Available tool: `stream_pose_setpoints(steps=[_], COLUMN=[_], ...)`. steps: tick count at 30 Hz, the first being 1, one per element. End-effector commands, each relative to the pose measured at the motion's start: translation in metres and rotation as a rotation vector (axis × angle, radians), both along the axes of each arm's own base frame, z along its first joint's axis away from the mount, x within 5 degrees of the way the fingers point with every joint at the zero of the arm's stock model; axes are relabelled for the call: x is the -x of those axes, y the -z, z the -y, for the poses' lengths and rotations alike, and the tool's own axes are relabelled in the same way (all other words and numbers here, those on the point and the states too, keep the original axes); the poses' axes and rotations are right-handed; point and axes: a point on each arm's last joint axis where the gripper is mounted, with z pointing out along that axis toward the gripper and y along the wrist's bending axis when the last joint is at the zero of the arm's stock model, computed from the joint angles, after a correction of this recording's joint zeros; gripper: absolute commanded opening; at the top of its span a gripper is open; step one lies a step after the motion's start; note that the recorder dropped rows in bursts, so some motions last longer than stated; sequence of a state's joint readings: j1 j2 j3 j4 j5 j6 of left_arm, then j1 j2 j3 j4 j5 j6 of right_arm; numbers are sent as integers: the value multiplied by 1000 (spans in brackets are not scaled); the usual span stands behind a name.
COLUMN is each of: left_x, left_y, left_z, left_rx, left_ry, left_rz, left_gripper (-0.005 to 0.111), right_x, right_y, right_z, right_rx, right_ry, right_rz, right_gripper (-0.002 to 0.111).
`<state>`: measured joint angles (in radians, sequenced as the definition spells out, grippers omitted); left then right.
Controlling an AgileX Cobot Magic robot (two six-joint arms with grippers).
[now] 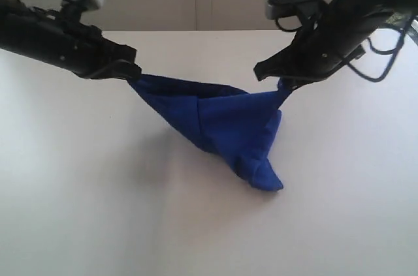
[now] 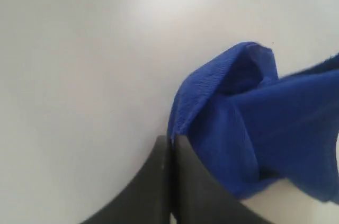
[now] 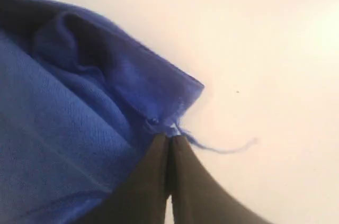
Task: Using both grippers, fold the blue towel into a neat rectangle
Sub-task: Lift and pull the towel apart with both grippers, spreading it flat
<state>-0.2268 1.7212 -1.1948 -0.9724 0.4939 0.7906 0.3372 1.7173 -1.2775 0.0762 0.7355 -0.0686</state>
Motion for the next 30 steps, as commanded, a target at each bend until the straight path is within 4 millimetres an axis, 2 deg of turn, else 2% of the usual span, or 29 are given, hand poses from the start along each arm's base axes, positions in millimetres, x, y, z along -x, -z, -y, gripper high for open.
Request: stream_pose_setpoints(steps=[1, 3, 6, 9, 12, 13, 16, 19, 21, 24, 26, 30], left_x=[33, 56, 106, 145, 209, 233, 283, 320, 332, 326, 308, 252], left_y=[-43, -68, -113, -138, -166, -173, -183, -184, -182, -175, -162, -119], left_z=[-23, -37, -53, -62, -78, -84, -96, -106, -112, -114, -111, -103], left_rx=[-123, -170, -261, -281, -310, -308, -310, -309, -318, -330, -345, -377], left_ry=[122, 126, 107, 57, -21, -60, -135, -217, -267, -303, -301, -295], left_rz=[46, 51, 114, 140, 190, 220, 293, 336, 332, 288, 209, 69], left_gripper=[0, 0, 0, 0, 0, 0, 0, 0, 0, 0, 0, 0], right_x=[28, 49, 100, 135, 196, 218, 267, 304, 316, 313, 300, 246], right_y=[-35, -54, -89, -110, -139, -147, -159, -160, -161, -160, -152, -119], right_z=[19, 28, 46, 58, 79, 87, 103, 116, 123, 126, 124, 109], right_rx=[35, 35, 12, -5, -35, -50, -83, -93, -103, -95, -58, -3], right_ry=[21, 32, 44, 48, 61, 64, 72, 79, 109, 165, 181, 224], right_rz=[62, 114, 199, 248, 334, 373, 456, 488, 532, 528, 488, 378], right_gripper=[0, 0, 0, 0, 0, 0, 0, 0, 0, 0, 0, 0])
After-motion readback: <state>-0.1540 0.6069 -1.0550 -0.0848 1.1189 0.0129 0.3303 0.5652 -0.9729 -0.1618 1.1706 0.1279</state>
